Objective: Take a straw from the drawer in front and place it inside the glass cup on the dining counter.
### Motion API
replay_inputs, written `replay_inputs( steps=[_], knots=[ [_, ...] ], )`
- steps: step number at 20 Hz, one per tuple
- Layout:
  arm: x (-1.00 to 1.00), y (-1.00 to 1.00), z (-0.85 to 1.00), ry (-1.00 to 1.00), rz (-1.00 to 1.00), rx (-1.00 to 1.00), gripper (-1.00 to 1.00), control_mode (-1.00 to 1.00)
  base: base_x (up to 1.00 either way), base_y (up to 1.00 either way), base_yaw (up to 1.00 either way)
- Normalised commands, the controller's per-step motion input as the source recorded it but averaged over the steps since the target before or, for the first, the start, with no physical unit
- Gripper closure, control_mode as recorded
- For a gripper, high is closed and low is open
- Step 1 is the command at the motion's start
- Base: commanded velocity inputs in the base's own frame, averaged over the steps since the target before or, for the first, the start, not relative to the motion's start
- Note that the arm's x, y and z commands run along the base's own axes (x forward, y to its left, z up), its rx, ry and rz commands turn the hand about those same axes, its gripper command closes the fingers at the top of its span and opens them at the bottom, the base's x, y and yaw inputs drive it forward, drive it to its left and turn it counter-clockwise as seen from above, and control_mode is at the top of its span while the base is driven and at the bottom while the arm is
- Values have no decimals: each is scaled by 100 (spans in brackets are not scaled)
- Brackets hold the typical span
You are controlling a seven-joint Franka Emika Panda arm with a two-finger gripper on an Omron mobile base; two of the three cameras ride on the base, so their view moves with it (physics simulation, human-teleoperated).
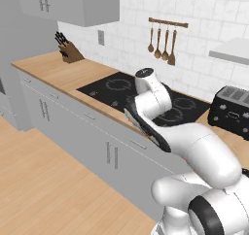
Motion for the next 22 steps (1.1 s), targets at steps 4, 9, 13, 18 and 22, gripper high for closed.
replay_inputs(
  steps=[4, 9, 13, 18, 22],
  knots=[
    [16, 66, -92, 0, 0, -32, -100, -100, 0, 0, 0],
    [21, 43, -85, -2, 0, -31, -100, -100, 0, 0, 0],
    [29, 23, -77, -5, 0, -31, -100, -100, 0, 0, 0],
    [42, 3, -58, -6, 0, -28, -100, -100, 0, 0, 0],
    [45, 0, -45, -13, 0, -26, -100, -100, 0, 0, 0]
  ],
)
